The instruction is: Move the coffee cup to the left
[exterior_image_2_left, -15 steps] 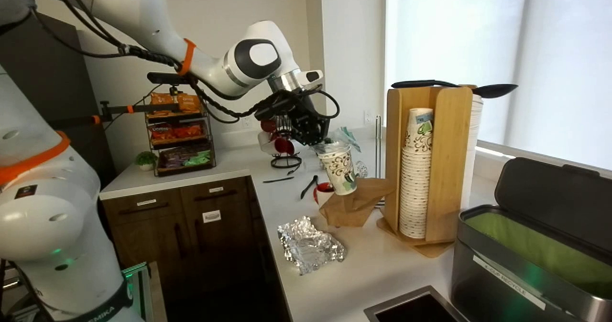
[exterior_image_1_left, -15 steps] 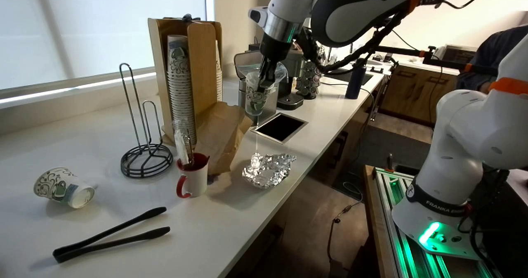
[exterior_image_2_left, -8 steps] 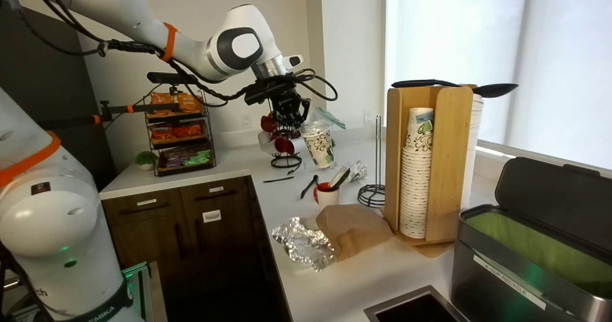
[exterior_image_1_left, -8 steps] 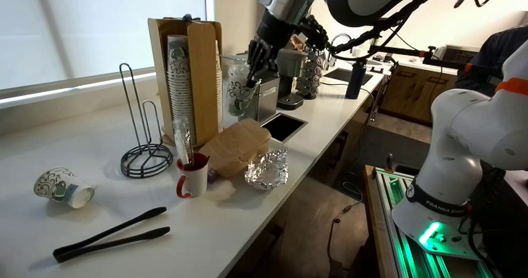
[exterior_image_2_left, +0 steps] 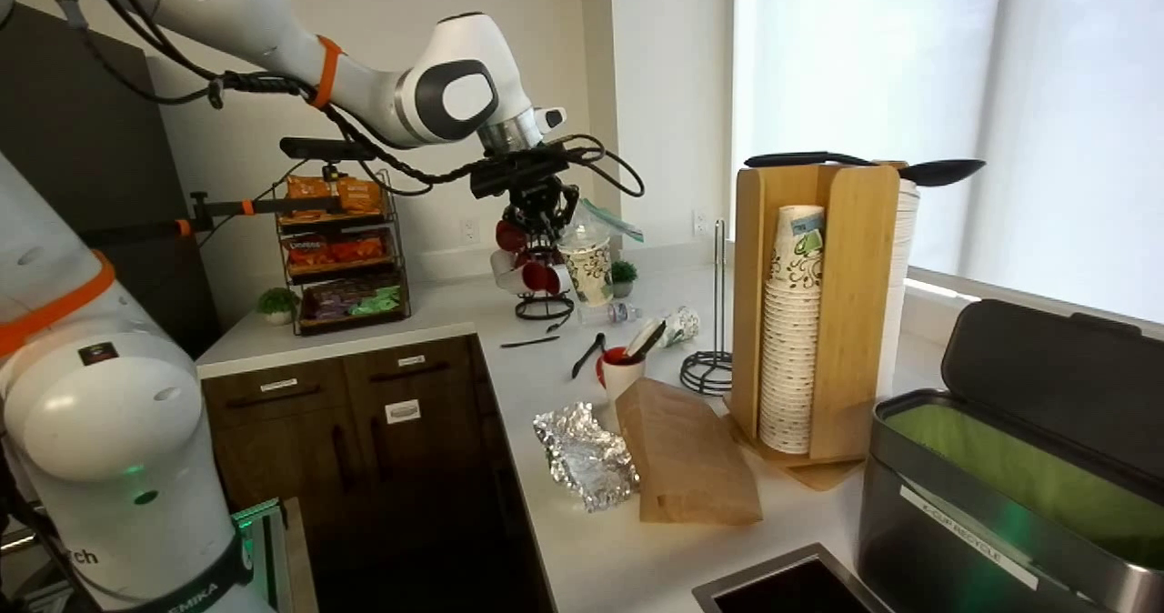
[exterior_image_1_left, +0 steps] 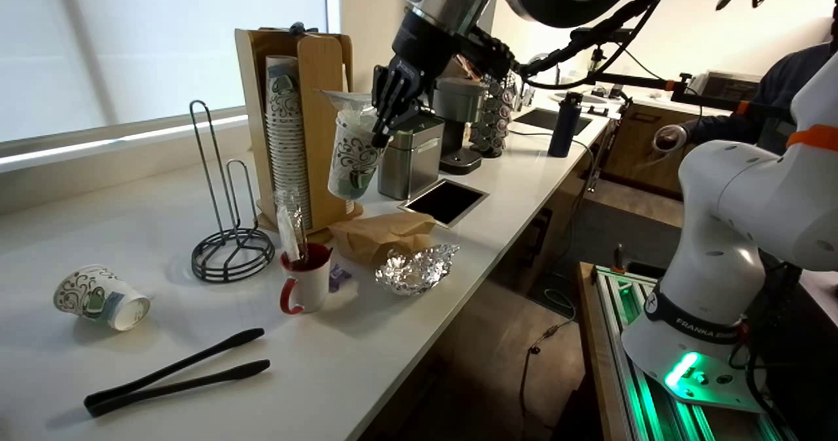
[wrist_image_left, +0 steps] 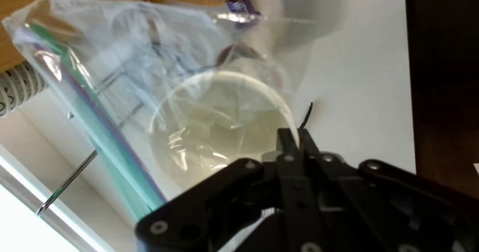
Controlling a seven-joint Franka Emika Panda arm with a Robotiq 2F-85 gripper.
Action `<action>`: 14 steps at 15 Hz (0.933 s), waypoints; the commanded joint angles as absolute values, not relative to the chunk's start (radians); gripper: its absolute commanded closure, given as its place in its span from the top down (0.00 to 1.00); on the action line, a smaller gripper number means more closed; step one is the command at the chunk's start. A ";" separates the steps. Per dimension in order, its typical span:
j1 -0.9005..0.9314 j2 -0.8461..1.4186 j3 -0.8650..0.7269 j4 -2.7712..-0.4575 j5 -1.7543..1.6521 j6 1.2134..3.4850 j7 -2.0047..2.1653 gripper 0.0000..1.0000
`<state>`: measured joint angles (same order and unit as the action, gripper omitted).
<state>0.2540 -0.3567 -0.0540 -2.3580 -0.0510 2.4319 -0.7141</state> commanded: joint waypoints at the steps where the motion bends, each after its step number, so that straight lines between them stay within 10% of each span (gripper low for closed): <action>1: 0.234 -0.356 -0.035 -2.355 -0.041 2.429 -0.720 0.05; 14: 0.290 0.196 0.193 -1.878 -0.082 2.367 -0.961 0.01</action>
<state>0.3132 0.0251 0.1525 -2.0444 -0.0631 2.4259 -0.8777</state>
